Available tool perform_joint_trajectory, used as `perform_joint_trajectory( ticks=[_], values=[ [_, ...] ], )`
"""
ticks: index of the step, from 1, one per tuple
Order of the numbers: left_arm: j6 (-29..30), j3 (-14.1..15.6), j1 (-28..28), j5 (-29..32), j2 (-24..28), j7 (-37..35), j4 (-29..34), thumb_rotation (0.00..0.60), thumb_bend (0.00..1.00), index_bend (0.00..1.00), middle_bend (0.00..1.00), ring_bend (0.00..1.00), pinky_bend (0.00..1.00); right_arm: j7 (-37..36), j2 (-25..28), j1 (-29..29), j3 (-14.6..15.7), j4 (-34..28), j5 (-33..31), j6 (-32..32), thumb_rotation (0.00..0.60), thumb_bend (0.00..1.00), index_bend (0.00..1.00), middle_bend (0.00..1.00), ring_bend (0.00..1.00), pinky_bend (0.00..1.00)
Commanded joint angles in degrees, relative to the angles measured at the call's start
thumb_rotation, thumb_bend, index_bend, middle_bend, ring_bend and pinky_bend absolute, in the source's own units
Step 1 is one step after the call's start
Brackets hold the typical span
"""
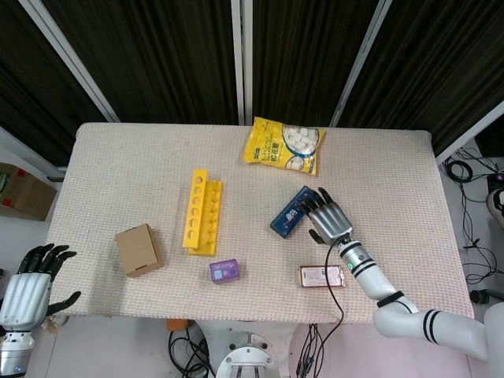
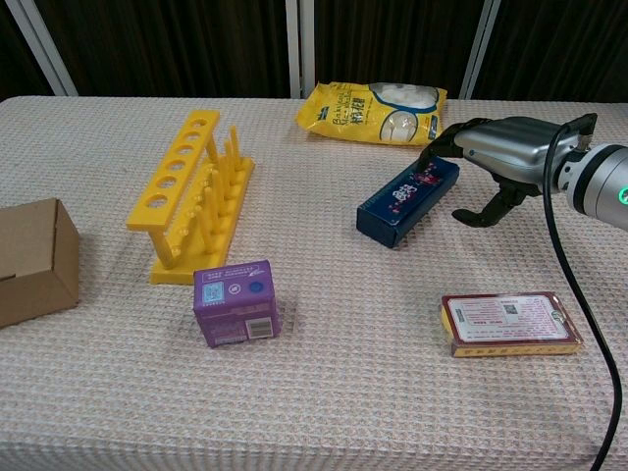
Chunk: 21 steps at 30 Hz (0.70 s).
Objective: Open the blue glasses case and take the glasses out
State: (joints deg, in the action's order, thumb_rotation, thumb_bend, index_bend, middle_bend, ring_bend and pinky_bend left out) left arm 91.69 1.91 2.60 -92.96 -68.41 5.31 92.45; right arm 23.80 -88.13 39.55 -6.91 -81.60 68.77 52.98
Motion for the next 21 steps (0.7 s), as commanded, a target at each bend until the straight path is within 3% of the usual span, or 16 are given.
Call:
perform_joint_trajectory(
  ticks=[1,21],
  values=[
    [-0.2,0.0,-0.1,0.1,0.0,0.0,0.0,0.6,0.09,0.28,0.2,0.12,0.14,-0.1,-0.1,0.2,-0.1,0.2,0.0,-0.1,0.6,0.31,0.22,0.17,0.03,0.03],
    [0.1,0.2,0.5,1.0,-0.1,-0.6,-0.7,0.6,0.09,0.28,0.2,0.12,0.14,6.4,-4.6,6.1,-1.6,6.6,-5.0,-5.3,0.6,0.33,0.22,0.17,0.04,0.03]
  ],
)
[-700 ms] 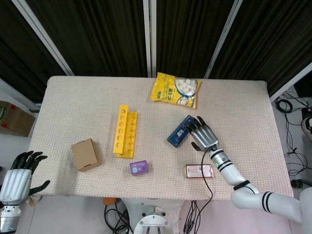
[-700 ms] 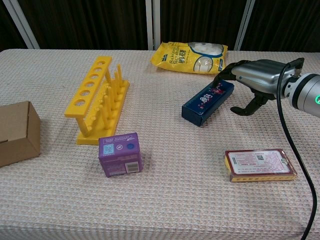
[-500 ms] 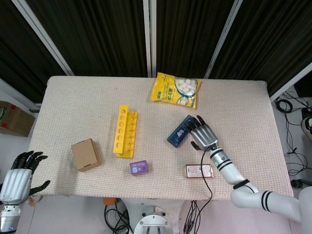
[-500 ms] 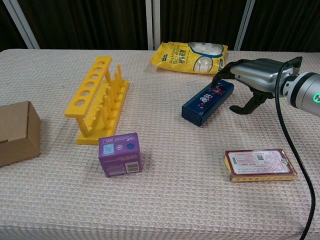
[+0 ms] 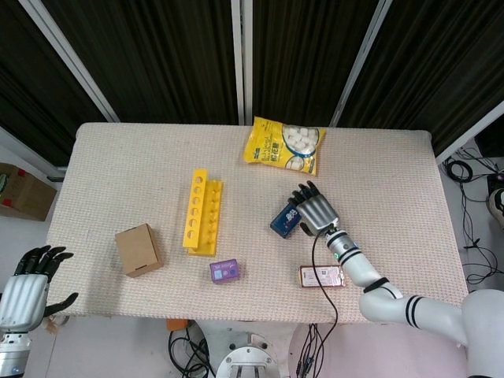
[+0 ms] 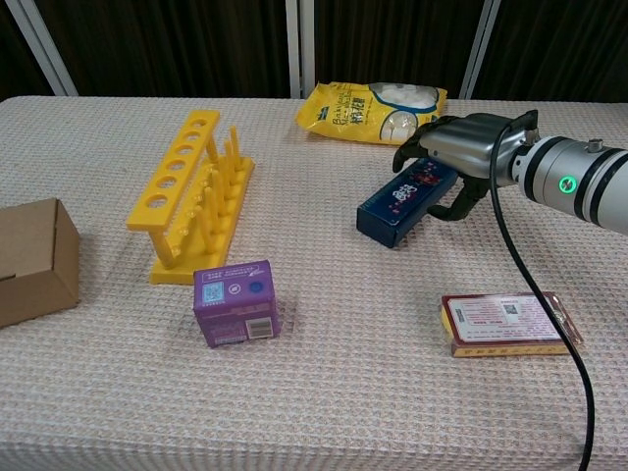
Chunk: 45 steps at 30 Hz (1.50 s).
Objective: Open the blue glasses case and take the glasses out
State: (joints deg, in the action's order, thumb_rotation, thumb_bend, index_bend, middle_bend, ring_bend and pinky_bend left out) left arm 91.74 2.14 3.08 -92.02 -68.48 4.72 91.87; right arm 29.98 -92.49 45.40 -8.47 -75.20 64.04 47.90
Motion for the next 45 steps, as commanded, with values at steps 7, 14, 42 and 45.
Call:
perform_joint_trajectory(
  ticks=[7,14,42,45],
  values=[
    [0.2,0.1,0.3,0.1,0.1,-0.4,-0.4,0.6,0.09,0.28,0.2,0.12,0.14,-0.2,0.4,0.2,0.4,-0.6,-0.7,0.2,0.6,0.36,0.23,0.17,0.03,0.03],
    [0.2,0.1,0.2,-0.2,0.0,-0.3,-0.4,0.6,0.09,0.27,0.2,0.12,0.14,0.3,1.0,0.4,0.8,-1.1,-1.6,0.1,0.6,0.36,0.24,0.17,0.03,0.03],
    [0.2,0.2,0.4,0.1,0.0,-0.7,-0.7,0.6,0.09,0.27,0.2,0.12,0.14,0.3,-0.8,1.9,1.0,1.4,-2.0,0.6,0.6,0.56,0.48,0.25,0.14,0.07],
    [0.3,0.2,0.5,0.2,-0.1,-0.9,-1.0,0.6,0.09,0.28,0.2,0.12,0.14,0.9,-0.8,2.4,0.7,1.1,-2.8,0.4,0.6,0.59,0.53,0.28,0.15,0.07]
  ],
)
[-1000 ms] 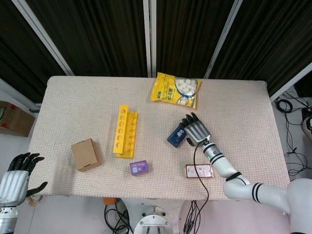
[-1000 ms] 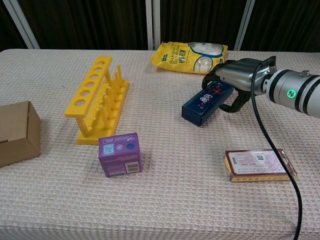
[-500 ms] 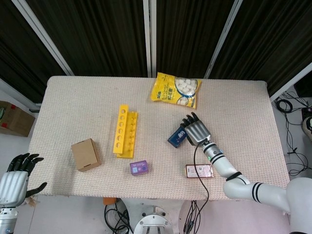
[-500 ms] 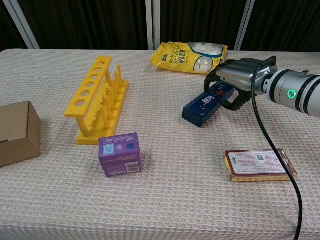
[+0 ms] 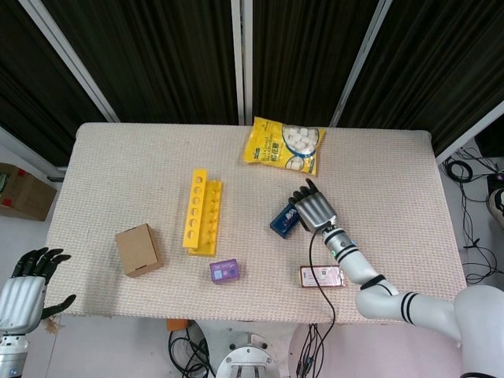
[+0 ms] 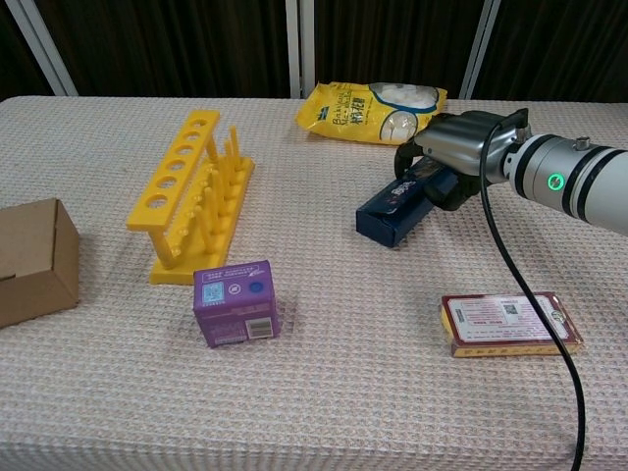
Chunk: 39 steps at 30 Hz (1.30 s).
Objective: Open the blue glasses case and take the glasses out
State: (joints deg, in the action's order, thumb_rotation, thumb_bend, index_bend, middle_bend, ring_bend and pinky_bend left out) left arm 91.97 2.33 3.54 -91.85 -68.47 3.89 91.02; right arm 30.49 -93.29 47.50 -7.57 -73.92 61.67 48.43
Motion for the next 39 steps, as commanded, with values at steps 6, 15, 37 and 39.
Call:
perform_joint_trajectory(
  ticks=[6,15,37,39],
  values=[
    [0.0,0.1,0.2,0.3,-0.4,-0.9,-0.9,0.6,0.09,0.28,0.2,0.12,0.14,1.7,-0.8,1.2,-1.0,0.5,-2.5,-0.5,0.6,0.6,0.58,0.31,0.17,0.07],
    [0.2,0.1,0.4,0.2,-0.2,-0.7,-0.8,0.6,0.09,0.28,0.2,0.12,0.14,4.3,-5.3,4.8,-4.5,4.6,-7.4,-0.8,0.6,0.58,0.44,0.28,0.18,0.07],
    [0.2,0.2,-0.3,-1.4,-1.0,-0.7,-0.9,0.6,0.09,0.28,0.2,0.12,0.14,-0.6,6.4,-5.4,6.1,-14.2,5.6,9.2,0.6,0.63,0.35,0.14,0.06,0.03],
    [0.3,0.2,-0.2,-1.5,-1.0,-0.6,-1.0,0.6,0.09,0.27,0.2,0.12,0.14,-1.6,5.7,-5.6,6.4,-13.3,6.5,9.0,0.6,0.63,0.35,0.13,0.06,0.02]
  ],
)
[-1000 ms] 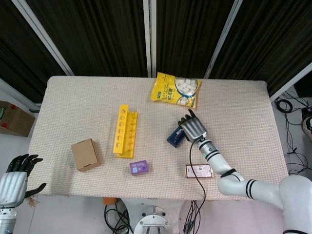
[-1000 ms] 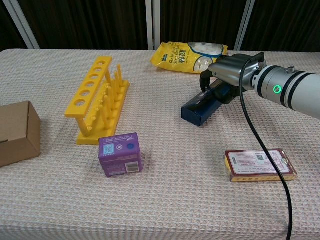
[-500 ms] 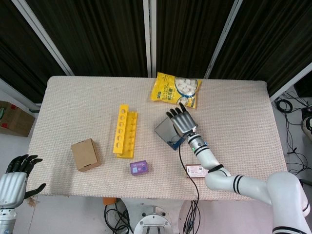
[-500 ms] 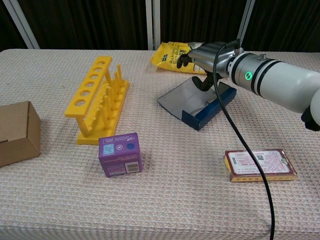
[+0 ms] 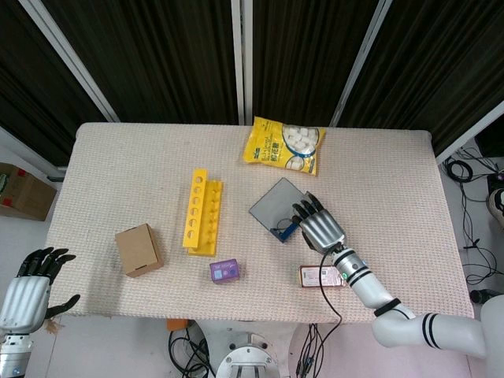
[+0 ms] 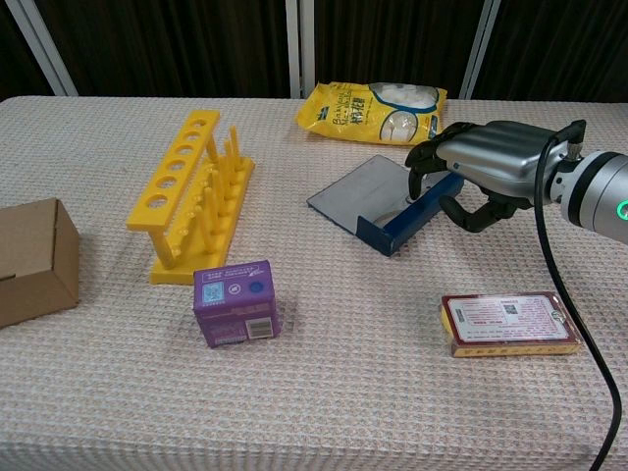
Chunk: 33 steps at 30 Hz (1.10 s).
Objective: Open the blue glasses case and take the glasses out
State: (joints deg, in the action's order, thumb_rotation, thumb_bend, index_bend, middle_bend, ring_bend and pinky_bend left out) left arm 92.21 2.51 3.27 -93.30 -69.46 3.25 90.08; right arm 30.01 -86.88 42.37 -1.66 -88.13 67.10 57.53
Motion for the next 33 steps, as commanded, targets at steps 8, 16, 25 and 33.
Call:
perform_joint_trajectory(
  ticks=[8,16,25,33],
  values=[
    [0.2,0.2,0.3,0.3,-0.2,-0.5,-0.5,0.6,0.09,0.28,0.2,0.12,0.14,-3.7,-4.3,0.0,-0.8,5.2,3.9,-0.7,0.6,0.63,0.35,0.13,0.05,0.01],
    [0.2,0.3,0.6,0.5,-0.5,-1.3,-1.1,0.6,0.09,0.28,0.2,0.12,0.14,-3.0,-4.4,-0.9,1.1,5.1,6.0,-1.2,0.6,0.63,0.36,0.14,0.05,0.01],
    [0.1,0.4,0.4,0.2,-0.9,-1.8,-1.6,0.6,0.09,0.28,0.2,0.12,0.14,-1.2,4.3,-7.0,4.7,3.5,5.4,3.0,0.6,0.63,0.38,0.15,0.05,0.01],
    [-0.1,0.4,-0.2,-0.8,-0.8,-0.6,-0.5,0.6,0.09,0.28,0.2,0.12,0.14,-3.4,3.1,-7.2,-0.3,11.2,-1.3,0.7,0.6,0.63,0.39,0.14,0.05,0.01]
  ],
)
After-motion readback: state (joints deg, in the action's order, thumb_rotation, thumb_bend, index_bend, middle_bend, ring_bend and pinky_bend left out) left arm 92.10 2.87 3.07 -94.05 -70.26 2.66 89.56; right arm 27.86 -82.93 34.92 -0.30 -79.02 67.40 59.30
